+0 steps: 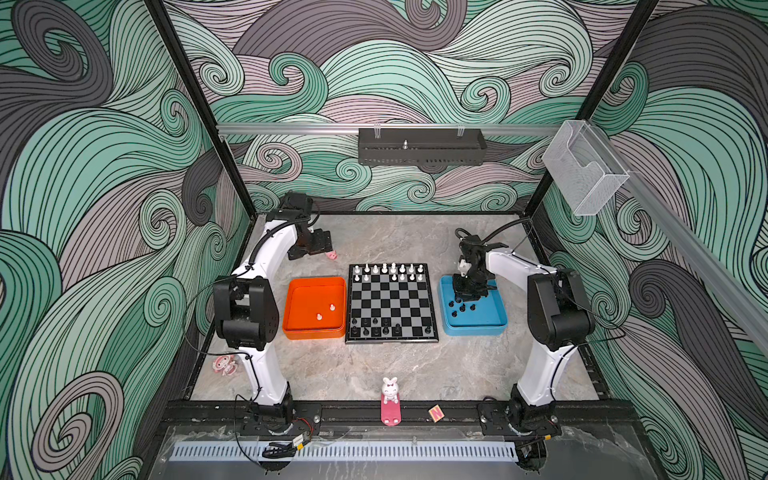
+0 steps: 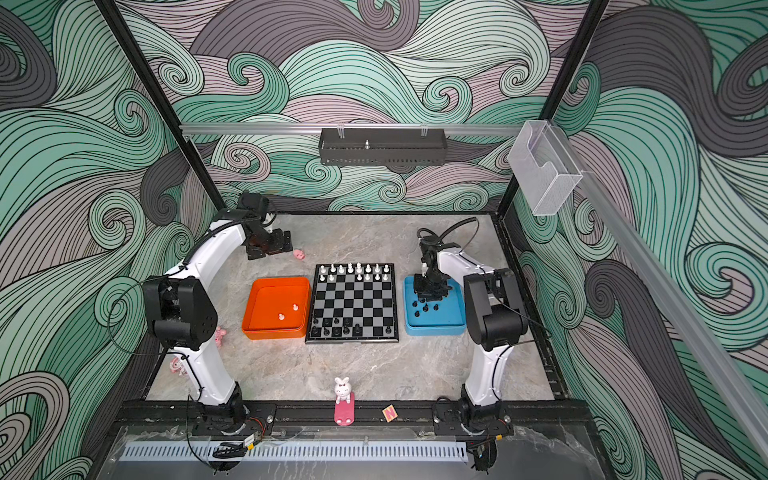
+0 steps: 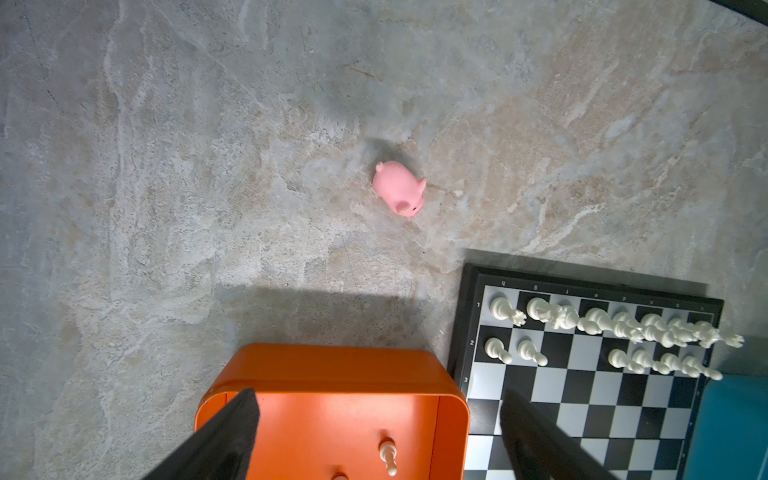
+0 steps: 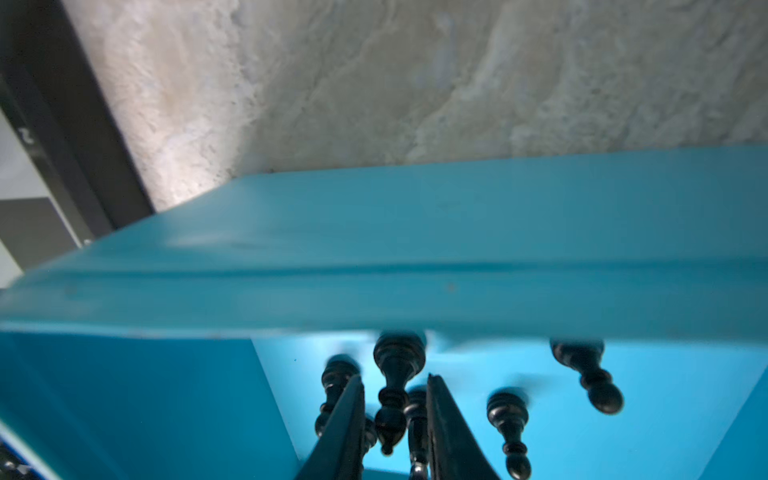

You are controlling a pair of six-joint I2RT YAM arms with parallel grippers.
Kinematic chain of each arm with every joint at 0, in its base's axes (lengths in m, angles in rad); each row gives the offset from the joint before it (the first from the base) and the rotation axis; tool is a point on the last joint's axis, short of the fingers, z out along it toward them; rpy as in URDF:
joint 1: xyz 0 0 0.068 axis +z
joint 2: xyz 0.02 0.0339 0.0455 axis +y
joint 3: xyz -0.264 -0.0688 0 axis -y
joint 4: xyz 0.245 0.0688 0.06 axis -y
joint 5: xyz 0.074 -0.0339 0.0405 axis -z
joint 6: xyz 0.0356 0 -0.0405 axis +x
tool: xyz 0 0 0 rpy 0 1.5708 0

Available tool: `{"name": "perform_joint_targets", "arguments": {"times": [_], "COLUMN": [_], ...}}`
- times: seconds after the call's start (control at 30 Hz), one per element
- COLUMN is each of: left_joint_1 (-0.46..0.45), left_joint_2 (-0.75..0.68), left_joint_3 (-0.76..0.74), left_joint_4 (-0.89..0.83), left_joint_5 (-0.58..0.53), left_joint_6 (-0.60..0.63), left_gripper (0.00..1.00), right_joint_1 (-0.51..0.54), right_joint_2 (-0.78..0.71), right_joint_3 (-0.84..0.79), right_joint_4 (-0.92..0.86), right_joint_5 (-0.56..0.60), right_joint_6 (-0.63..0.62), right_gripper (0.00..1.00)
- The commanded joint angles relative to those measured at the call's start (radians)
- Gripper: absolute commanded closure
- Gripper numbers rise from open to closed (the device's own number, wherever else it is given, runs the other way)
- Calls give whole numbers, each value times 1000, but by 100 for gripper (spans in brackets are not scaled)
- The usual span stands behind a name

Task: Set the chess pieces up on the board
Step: 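Lower the right gripper into the blue tray and grasp a black pawn, then lift the black pawn out of the blue tray with the right gripper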

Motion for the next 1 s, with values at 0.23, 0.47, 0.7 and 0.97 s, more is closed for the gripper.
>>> {"name": "perform_joint_targets", "arguments": {"times": [0.23,0.47,0.7,0.97], "left_joint_1": [5,5,5,5], "left_joint_2": [14,12,15,20], "left_joint_3": [-5,-7,-8,-8], "left_joint_4": [3,3,3,5], "left_joint_5": [19,18,13,15], "left_joint_6": [-14,-14,-14,-13], "left_gripper": [7,7,7,7], "right_joint_1": [8,8,14,24], "right_joint_2": [-9,-9,-25,-90], "right_joint_3": [16,9,12,34], "right_joint_4": [-9,-9,-9,-63], "right_joint_5": [29,34,38,67], "right_joint_6": [-4,-15,-20,-44], "right_gripper": [80,84,87,87]}}
